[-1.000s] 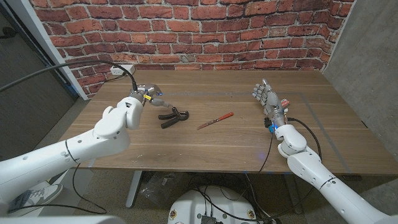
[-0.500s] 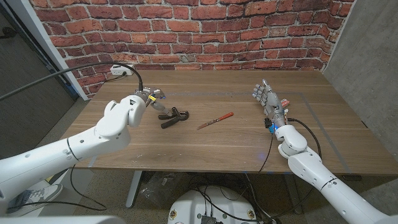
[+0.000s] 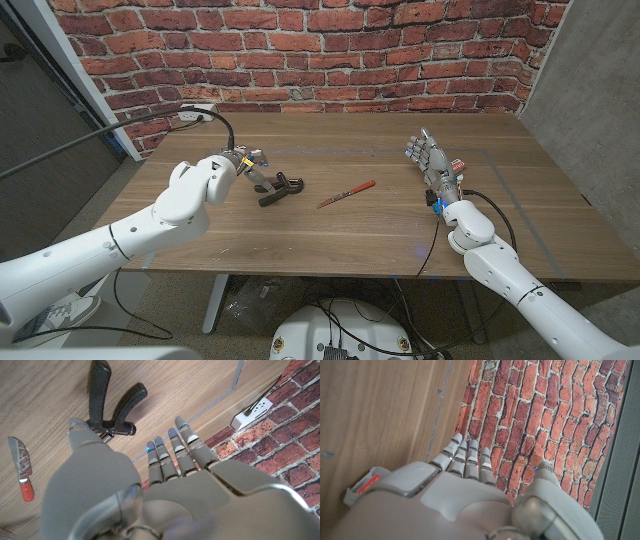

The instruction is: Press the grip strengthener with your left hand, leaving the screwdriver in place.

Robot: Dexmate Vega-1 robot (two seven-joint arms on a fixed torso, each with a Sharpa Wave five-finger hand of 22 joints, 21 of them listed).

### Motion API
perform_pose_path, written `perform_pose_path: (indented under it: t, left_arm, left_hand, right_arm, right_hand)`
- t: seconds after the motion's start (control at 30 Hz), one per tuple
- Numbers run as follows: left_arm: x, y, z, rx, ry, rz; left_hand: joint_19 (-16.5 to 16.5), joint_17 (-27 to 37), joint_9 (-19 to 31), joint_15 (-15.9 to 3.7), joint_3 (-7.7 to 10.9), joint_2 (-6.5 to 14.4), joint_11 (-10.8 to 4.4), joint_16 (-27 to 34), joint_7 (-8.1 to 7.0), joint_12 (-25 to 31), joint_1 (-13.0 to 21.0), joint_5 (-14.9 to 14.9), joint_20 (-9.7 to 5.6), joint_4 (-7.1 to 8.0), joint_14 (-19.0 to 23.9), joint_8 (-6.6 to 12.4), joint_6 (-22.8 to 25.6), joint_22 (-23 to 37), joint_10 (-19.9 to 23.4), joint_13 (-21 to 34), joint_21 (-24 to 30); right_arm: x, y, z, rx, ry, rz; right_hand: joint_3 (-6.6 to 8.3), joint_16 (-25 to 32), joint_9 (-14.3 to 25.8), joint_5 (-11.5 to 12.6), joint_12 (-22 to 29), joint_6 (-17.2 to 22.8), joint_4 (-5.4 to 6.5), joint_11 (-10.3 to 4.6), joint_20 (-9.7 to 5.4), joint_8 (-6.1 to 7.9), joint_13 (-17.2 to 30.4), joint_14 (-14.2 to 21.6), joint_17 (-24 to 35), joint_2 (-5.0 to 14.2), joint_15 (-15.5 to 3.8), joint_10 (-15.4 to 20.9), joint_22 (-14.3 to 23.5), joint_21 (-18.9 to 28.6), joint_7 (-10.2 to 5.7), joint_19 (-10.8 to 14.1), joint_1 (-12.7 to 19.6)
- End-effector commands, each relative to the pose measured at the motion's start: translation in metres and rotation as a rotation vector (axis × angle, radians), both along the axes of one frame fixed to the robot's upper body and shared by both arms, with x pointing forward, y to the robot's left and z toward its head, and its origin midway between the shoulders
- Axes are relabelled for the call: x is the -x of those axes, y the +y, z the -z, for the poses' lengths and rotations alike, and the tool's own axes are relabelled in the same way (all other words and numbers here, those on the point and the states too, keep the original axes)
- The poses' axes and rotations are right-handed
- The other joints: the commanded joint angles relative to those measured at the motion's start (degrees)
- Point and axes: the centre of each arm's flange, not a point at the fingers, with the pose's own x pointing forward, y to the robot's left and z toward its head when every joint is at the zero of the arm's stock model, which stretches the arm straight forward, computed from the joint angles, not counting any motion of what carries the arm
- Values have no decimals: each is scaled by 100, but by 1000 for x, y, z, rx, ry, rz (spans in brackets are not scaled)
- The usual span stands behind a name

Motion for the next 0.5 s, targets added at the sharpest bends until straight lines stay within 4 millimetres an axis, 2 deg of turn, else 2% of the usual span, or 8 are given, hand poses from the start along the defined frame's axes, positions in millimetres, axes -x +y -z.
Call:
perform_pose_path:
  t: [0.03, 0.3, 0.5]
  left_arm:
    - [-8, 1, 10, -10, 28, 9]
    - [-13, 0, 17, -1, 24, 10]
    - [-29, -3, 25, -17, 28, 24]
  left_hand:
    - [-19, 14, 24, -439, -32, 16, 20, -7, 19, -3, 56, 57, -93, -13, -31, -8, -12, 4, -23, 19, -33]
    - [11, 8, 20, -453, -12, 64, 7, 29, 35, 23, 134, 70, -126, -30, 6, 7, 30, 3, 17, 14, -33]
    - [28, 7, 18, -486, -1, 95, -19, 49, 20, 36, 174, 75, -117, -35, 38, 20, 70, 4, 42, 12, -32]
  right_arm:
    - [1, 0, 1, 9, 10, -2]
    - [1, 1, 1, 14, 14, -5]
    - [-1, 4, 2, 17, 21, -10]
  right_hand:
    - [-6, 0, 8, 43, -25, -20, -23, 17, 5, -21, 33, 62, 14, 26, 19, 5, 23, -9, 16, 47, 39]
    - [-6, 2, 8, 43, -24, -22, -25, 18, 11, -21, 33, 79, 14, 28, 12, 12, 23, -13, 12, 66, 38]
    - [-7, 3, 8, 42, -24, -21, -25, 20, 17, -21, 33, 90, 14, 29, 9, 18, 24, -15, 19, 86, 35]
